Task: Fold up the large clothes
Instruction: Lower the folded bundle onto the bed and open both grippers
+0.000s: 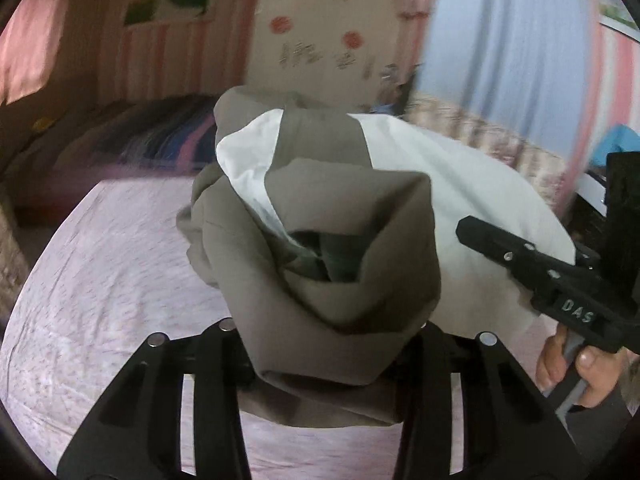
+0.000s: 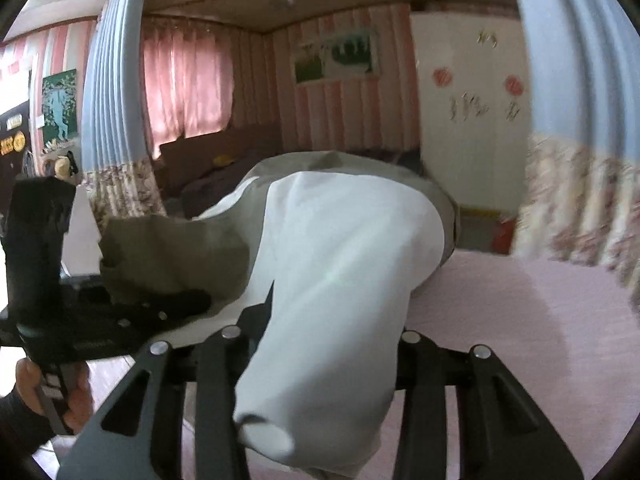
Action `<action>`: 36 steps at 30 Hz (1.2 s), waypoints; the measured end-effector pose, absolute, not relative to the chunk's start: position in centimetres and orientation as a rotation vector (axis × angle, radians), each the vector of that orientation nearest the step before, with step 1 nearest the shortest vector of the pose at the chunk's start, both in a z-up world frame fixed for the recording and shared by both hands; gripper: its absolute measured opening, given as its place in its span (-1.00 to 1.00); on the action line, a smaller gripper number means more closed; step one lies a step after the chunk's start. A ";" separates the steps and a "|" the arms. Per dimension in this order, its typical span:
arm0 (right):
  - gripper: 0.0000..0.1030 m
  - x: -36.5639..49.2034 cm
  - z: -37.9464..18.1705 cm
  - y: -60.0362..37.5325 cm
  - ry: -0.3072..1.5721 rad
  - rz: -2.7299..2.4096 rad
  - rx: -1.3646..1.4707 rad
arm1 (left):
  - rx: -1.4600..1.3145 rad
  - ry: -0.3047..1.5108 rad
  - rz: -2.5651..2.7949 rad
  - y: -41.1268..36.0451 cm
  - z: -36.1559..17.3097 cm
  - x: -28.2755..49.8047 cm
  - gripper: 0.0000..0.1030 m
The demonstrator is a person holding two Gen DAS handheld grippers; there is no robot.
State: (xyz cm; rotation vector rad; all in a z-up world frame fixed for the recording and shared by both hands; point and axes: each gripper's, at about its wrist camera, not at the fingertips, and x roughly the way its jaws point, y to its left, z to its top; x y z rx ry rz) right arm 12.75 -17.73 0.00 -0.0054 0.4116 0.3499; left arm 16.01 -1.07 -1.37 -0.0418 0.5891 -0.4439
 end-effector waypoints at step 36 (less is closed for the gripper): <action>0.95 7.4 -6.9 -27.7 0.670 0.120 -0.038 | 0.030 0.797 -0.342 -3.7 -7.9 13.1 0.94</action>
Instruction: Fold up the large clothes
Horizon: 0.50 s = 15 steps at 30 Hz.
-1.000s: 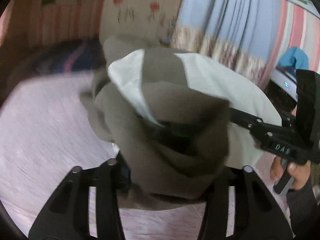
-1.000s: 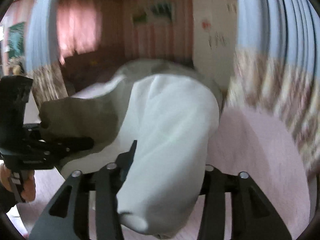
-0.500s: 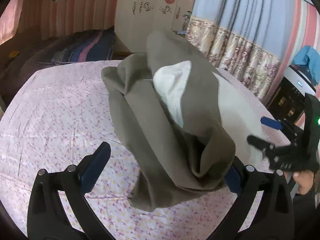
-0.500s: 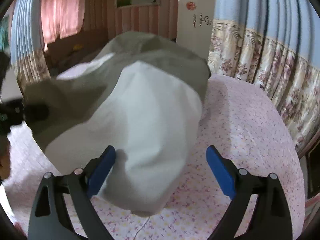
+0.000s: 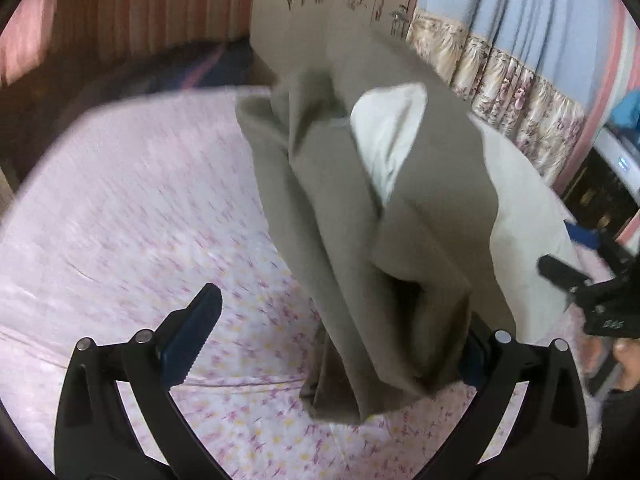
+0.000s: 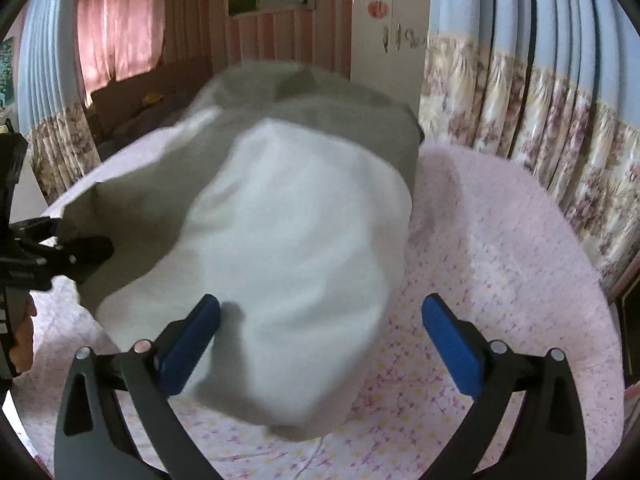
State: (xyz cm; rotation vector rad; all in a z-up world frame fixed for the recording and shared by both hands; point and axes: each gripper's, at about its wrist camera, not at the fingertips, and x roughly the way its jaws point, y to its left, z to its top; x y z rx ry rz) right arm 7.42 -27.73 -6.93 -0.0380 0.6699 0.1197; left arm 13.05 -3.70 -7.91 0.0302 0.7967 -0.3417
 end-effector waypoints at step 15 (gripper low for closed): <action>0.96 4.0 -3.4 -24.9 0.522 0.008 0.024 | 0.038 0.579 -0.131 -2.6 -1.6 7.0 0.94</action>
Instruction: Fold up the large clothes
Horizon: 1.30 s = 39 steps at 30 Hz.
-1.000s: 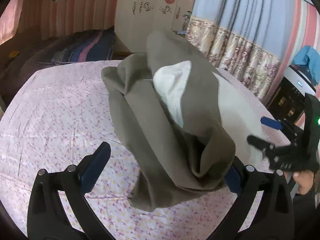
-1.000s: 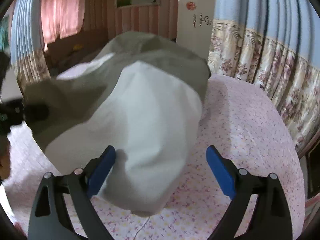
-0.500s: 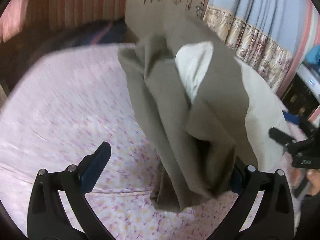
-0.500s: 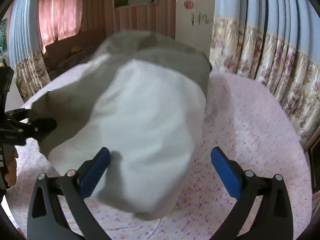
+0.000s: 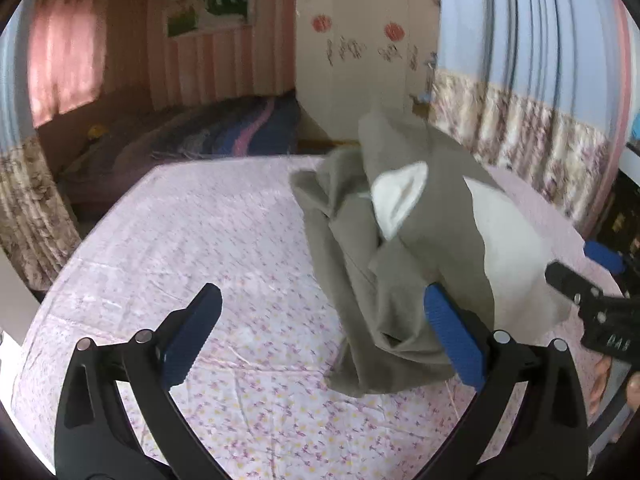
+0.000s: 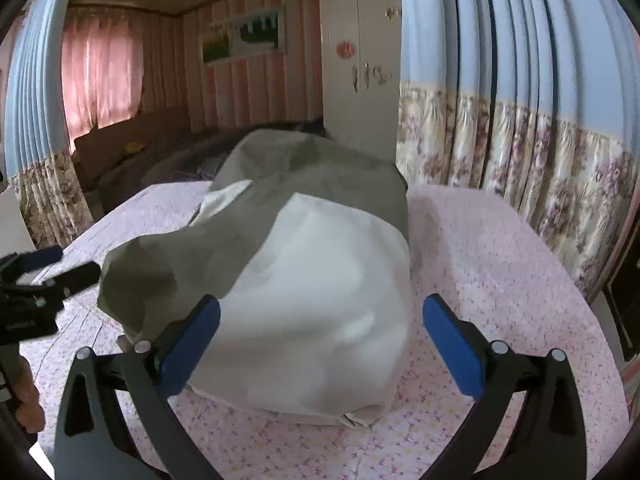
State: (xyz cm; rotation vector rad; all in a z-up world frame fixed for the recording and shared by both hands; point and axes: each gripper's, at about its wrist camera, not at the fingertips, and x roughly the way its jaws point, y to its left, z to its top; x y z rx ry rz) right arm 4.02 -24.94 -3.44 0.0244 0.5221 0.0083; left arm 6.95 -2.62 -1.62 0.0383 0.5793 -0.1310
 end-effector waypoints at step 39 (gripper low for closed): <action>0.96 -3.1 3.3 -22.6 0.499 -0.152 -0.027 | 0.062 0.523 -0.016 -0.6 3.9 1.1 0.94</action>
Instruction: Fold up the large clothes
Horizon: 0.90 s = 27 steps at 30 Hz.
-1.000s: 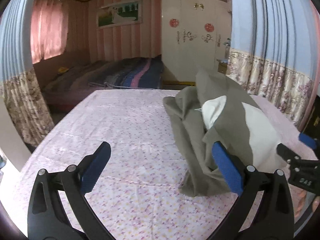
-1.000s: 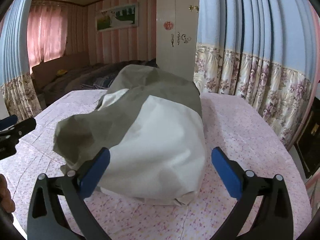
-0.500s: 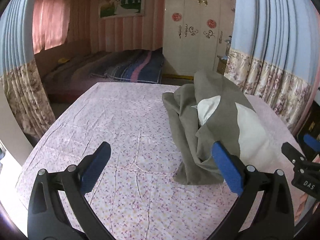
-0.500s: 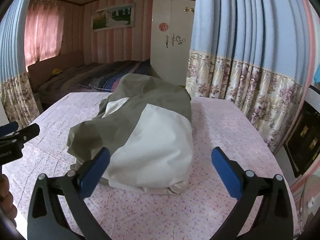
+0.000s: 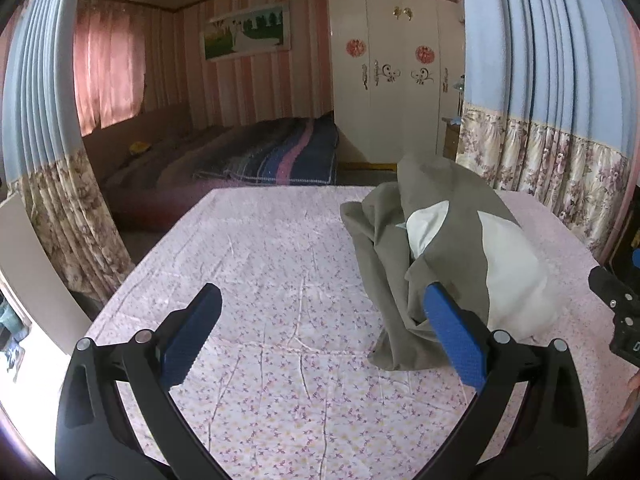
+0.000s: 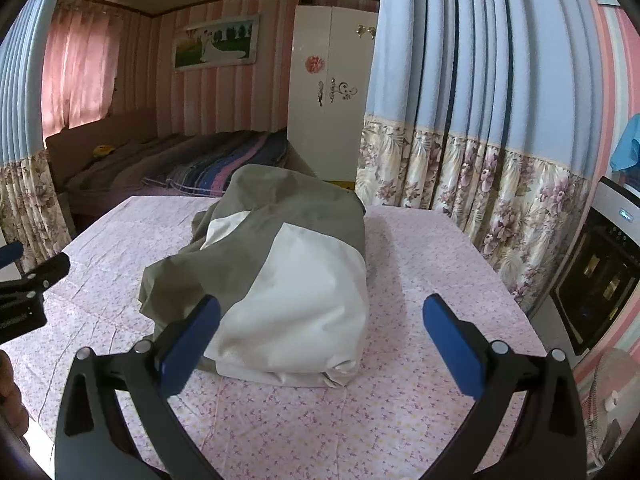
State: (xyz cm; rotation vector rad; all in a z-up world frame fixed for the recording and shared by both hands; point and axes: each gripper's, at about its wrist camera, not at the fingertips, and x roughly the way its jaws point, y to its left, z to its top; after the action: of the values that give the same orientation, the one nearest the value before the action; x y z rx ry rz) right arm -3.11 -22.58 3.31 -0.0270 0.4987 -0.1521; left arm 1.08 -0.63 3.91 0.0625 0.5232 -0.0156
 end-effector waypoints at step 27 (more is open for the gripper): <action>0.96 -3.1 2.7 -23.4 0.505 -0.188 -0.032 | 0.052 0.515 -0.037 -0.8 4.8 0.0 0.94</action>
State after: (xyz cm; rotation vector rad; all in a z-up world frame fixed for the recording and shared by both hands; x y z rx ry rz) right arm -3.11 -23.40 2.71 -0.0320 0.5046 -0.1884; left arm -0.01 -0.81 4.78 0.0518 0.5155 -0.0366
